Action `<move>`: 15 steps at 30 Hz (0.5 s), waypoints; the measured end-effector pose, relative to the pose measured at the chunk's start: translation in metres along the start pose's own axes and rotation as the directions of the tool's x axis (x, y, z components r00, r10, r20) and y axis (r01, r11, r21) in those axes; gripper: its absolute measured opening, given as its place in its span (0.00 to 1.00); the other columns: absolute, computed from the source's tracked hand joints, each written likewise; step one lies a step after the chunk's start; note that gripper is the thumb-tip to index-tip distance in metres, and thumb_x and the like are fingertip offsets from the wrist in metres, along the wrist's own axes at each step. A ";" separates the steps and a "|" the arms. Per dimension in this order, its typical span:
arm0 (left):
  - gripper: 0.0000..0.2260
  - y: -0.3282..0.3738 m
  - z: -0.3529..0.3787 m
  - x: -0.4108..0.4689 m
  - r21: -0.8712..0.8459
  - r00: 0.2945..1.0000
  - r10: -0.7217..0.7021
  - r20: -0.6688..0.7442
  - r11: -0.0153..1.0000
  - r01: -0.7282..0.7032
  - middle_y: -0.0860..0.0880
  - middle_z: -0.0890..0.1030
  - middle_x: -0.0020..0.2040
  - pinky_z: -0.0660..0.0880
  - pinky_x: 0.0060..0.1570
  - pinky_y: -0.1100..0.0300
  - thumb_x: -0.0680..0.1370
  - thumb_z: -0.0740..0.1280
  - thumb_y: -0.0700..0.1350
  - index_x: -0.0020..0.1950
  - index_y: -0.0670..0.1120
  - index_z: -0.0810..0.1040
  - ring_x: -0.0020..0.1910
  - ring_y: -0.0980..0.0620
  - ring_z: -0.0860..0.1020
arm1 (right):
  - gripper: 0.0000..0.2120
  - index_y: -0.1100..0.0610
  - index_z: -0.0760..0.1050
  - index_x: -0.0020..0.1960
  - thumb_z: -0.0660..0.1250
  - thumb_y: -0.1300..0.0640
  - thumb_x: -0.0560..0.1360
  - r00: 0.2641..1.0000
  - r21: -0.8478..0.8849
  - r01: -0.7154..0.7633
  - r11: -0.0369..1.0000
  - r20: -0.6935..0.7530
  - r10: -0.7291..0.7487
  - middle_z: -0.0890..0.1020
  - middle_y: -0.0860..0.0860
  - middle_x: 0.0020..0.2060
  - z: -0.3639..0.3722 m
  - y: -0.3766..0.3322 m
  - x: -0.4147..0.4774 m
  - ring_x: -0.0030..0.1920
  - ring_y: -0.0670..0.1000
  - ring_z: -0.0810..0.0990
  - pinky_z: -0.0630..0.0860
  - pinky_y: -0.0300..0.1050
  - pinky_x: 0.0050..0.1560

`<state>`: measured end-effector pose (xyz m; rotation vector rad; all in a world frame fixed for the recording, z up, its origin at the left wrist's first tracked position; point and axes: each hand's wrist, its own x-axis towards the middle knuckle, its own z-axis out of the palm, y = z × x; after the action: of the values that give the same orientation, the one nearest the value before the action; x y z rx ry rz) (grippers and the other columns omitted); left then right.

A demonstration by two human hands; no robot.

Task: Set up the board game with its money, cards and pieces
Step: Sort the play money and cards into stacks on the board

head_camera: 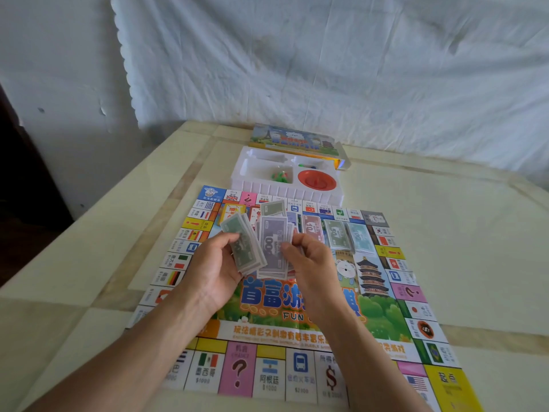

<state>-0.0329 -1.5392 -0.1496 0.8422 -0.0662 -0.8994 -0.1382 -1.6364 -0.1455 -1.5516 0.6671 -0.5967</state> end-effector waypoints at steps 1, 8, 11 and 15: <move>0.10 0.000 0.000 0.000 0.001 1.000 -0.001 0.008 1.000 0.001 0.43 0.81 0.47 0.76 0.46 0.52 0.79 0.57 0.40 0.56 0.44 0.77 0.45 0.47 0.79 | 0.06 0.60 0.77 0.45 0.63 0.60 0.77 1.000 -0.013 0.013 1.000 0.007 -0.013 0.80 0.64 0.44 0.000 -0.001 0.000 0.40 0.57 0.77 0.76 0.65 0.49; 0.10 0.002 -0.001 0.001 -0.044 0.997 0.022 0.072 0.999 -0.019 0.46 0.81 0.41 0.77 0.37 0.57 0.78 0.57 0.39 0.53 0.46 0.76 0.39 0.51 0.78 | 0.09 0.55 0.78 0.46 0.61 0.62 0.79 0.999 -0.082 0.021 0.996 0.032 -0.018 0.84 0.54 0.42 0.000 -0.004 -0.003 0.48 0.59 0.81 0.78 0.59 0.53; 0.10 0.002 0.001 0.000 -0.030 0.996 0.031 0.089 0.999 -0.028 0.46 0.80 0.40 0.75 0.40 0.56 0.77 0.56 0.38 0.51 0.46 0.76 0.40 0.51 0.77 | 0.09 0.55 0.79 0.45 0.61 0.62 0.79 1.000 -0.084 0.012 0.996 0.013 -0.011 0.83 0.55 0.42 0.000 -0.005 -0.002 0.45 0.58 0.81 0.78 0.61 0.53; 0.08 0.002 -0.003 0.002 0.023 0.996 0.061 0.071 0.998 -0.062 0.44 0.77 0.44 0.75 0.44 0.55 0.76 0.57 0.37 0.49 0.44 0.75 0.44 0.49 0.76 | 0.08 0.55 0.78 0.45 0.61 0.61 0.79 1.000 -0.078 0.005 0.997 -0.005 -0.005 0.83 0.55 0.42 0.000 -0.005 -0.003 0.45 0.59 0.81 0.77 0.61 0.50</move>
<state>-0.0288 -1.5380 -0.1509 0.8279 -0.1639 -0.8715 -0.1397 -1.6343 -0.1401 -1.6252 0.6976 -0.5841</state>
